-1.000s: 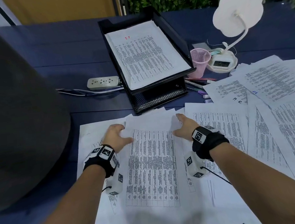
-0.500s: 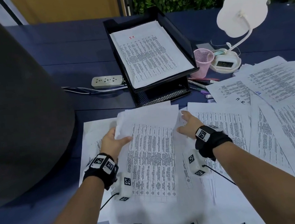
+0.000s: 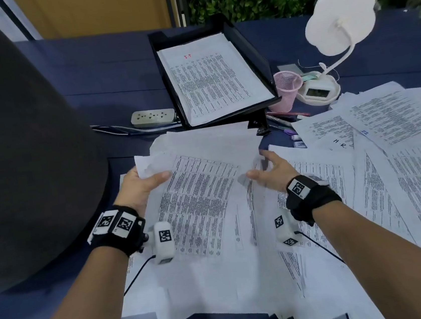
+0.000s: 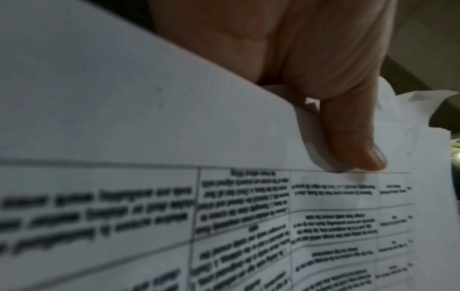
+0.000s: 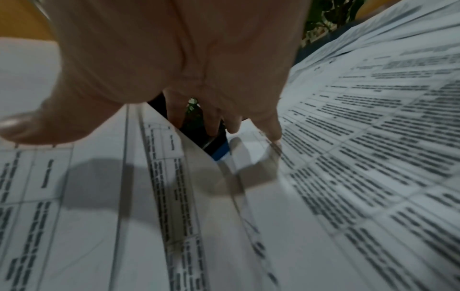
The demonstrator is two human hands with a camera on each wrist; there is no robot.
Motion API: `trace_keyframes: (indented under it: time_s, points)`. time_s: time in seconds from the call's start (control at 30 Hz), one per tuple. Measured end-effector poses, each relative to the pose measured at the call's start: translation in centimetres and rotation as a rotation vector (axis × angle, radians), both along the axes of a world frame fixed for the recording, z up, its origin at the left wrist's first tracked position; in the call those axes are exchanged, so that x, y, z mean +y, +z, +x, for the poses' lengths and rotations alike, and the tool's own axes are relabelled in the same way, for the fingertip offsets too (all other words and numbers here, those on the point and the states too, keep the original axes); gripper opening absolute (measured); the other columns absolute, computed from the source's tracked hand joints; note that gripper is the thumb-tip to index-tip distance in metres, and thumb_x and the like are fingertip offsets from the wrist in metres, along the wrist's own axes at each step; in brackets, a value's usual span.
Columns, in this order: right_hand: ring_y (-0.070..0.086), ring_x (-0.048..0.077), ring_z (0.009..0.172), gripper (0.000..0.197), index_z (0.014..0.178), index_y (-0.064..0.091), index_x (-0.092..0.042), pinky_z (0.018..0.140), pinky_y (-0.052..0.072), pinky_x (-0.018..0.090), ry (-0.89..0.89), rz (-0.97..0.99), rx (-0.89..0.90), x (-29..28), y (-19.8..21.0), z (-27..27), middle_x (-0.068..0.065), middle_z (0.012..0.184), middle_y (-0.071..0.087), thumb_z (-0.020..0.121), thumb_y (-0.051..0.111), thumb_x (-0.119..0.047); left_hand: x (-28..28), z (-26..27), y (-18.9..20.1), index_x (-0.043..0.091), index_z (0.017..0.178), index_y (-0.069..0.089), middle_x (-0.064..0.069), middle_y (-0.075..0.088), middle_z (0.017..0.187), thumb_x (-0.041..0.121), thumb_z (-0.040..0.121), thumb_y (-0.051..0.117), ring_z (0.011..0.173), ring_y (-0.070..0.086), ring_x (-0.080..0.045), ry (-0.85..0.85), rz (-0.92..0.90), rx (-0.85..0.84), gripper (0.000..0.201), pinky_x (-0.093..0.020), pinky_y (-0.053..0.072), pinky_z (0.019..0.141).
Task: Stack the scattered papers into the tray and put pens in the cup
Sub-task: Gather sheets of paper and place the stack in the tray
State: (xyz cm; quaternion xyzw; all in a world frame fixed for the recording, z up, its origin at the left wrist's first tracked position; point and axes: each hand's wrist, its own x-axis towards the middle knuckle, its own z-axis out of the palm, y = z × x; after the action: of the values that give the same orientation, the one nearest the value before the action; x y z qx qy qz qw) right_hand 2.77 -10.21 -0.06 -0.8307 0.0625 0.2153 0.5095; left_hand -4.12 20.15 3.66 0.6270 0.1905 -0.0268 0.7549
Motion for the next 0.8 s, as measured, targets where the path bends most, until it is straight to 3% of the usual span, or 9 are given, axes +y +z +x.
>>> trace_keyframes:
  time_s: [0.17, 0.27, 0.33, 0.4, 0.5, 0.6, 0.67, 0.73, 0.8]
  points:
    - [0.049, 0.018, 0.120, 0.085, 0.139, 0.034, -0.007, 0.097, 0.039, 0.027, -0.090, 0.178, -0.097, 1.4, 3.1, 0.8, 0.004, 0.132, 0.051, 0.071, 0.081, -0.026, -0.4, 1.5, 4.5, 0.001, 0.110, 0.064, -0.016, 0.072, 0.099, 0.026, 0.050, 0.091, 0.093, 0.068, -0.032, -0.066, 0.001, -0.162, 0.071, -0.045, 0.054, 0.082]
    - [0.064, 0.010, 0.098, 0.061, 0.129, 0.046, -0.010, 0.089, 0.052, 0.029, -0.164, 0.390, -0.104, 1.3, 4.3, 1.5, 0.000, 0.114, 0.065, 0.076, 0.076, -0.013, -0.2, 2.6, 6.5, -0.002, 0.115, 0.060, -0.016, 0.070, 0.104, 0.007, 0.070, 0.079, 0.099, 0.066, -0.034, 0.011, -0.041, -0.270, 0.050, -0.049, 0.052, 0.088]
    - [0.064, 0.005, 0.089, 0.036, 0.115, 0.055, -0.018, 0.079, 0.053, 0.030, -0.152, 0.447, -0.067, 1.1, 5.3, 1.7, -0.007, 0.099, 0.068, 0.082, 0.070, -0.012, 0.0, 3.2, 7.4, 0.009, 0.106, 0.066, -0.010, 0.072, 0.101, 0.008, 0.069, 0.079, 0.099, 0.067, -0.028, 0.081, -0.072, -0.330, 0.039, -0.046, 0.050, 0.092]
    - [0.065, 0.005, 0.090, 0.029, 0.110, 0.057, -0.022, 0.069, 0.050, 0.024, -0.093, 0.481, -0.040, 1.1, 6.0, 1.8, -0.014, 0.093, 0.070, 0.084, 0.066, -0.010, -0.3, 3.5, 8.1, 0.017, 0.102, 0.069, -0.008, 0.071, 0.103, 0.016, 0.064, 0.083, 0.103, 0.065, -0.027, 0.103, -0.095, -0.357, 0.040, -0.046, 0.048, 0.097]
    - [0.066, -0.005, 0.073, 0.030, 0.112, 0.058, -0.014, 0.059, 0.050, 0.015, -0.015, 0.458, -0.091, 1.8, 7.3, 1.9, -0.016, 0.082, 0.072, 0.087, 0.060, 0.002, -1.4, 4.0, 8.1, 0.007, 0.119, 0.060, -0.012, 0.068, 0.113, 0.016, 0.066, 0.080, 0.108, 0.064, -0.026, 0.017, -0.020, -0.294, 0.057, -0.043, 0.049, 0.097]
    - [0.062, 0.001, 0.082, 0.028, 0.116, 0.059, -0.007, 0.079, 0.051, 0.026, -0.005, 0.333, -0.229, 2.7, 8.8, 1.7, 0.000, 0.102, 0.068, 0.090, 0.057, 0.001, -2.6, 4.3, 8.2, 0.005, 0.128, 0.052, -0.006, 0.069, 0.108, 0.031, 0.051, 0.091, 0.106, 0.065, -0.022, -0.090, 0.091, -0.233, 0.090, -0.035, 0.052, 0.090]
    - [0.060, 0.007, 0.098, 0.024, 0.106, 0.058, -0.016, 0.093, 0.045, 0.026, -0.052, 0.323, -0.330, 3.1, 9.9, 1.3, -0.001, 0.110, 0.062, 0.091, 0.053, 0.003, -3.2, 4.4, 8.5, 0.005, 0.122, 0.056, -0.004, 0.070, 0.104, 0.024, 0.058, 0.088, 0.104, 0.066, -0.020, -0.069, 0.145, -0.258, 0.074, -0.034, 0.054, 0.089]
    - [0.060, 0.003, 0.099, 0.026, 0.096, 0.053, -0.022, 0.094, 0.044, 0.022, -0.137, 0.332, -0.454, 3.2, 11.0, 0.9, -0.004, 0.104, 0.062, 0.091, 0.053, 0.003, -3.9, 4.3, 9.5, 0.010, 0.109, 0.063, -0.003, 0.070, 0.103, 0.011, 0.071, 0.080, 0.103, 0.067, -0.019, 0.023, 0.208, -0.337, 0.042, -0.033, 0.054, 0.090]
    - [0.057, -0.016, 0.077, 0.024, 0.092, 0.049, -0.022, 0.082, 0.046, 0.008, -0.202, 0.385, -0.525, 3.2, 11.9, 0.8, -0.016, 0.086, 0.060, 0.091, 0.054, 0.002, -4.6, 4.3, 10.8, 0.017, 0.099, 0.064, 0.001, 0.070, 0.101, 0.005, 0.076, 0.075, 0.100, 0.067, -0.014, 0.104, 0.224, -0.439, 0.028, -0.027, 0.053, 0.087]
